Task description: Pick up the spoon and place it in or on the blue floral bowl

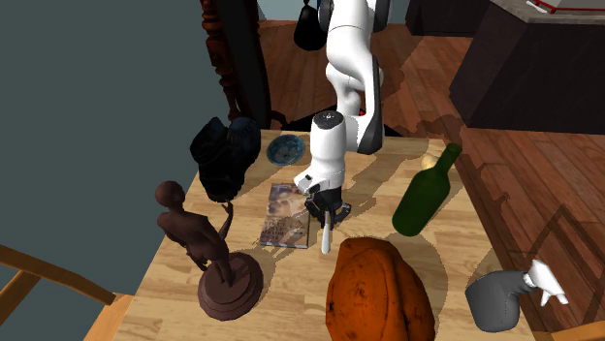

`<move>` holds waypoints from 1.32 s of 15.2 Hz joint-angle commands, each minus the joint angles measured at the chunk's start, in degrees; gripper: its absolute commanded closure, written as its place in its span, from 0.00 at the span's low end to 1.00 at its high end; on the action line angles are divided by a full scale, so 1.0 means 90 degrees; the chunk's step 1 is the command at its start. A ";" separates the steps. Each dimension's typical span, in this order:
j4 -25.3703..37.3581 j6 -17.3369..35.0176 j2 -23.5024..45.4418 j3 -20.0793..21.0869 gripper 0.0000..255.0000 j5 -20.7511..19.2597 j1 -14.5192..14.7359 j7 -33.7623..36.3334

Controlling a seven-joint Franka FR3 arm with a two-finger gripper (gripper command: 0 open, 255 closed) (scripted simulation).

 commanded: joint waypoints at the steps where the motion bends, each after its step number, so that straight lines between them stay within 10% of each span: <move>1: 0.0000 0.0000 0.0000 0.0000 1.00 0.0000 0.0000 0.0000; 20: 0.0632 -0.1364 -0.0753 0.0070 1.00 0.0175 -0.0085 0.0000</move>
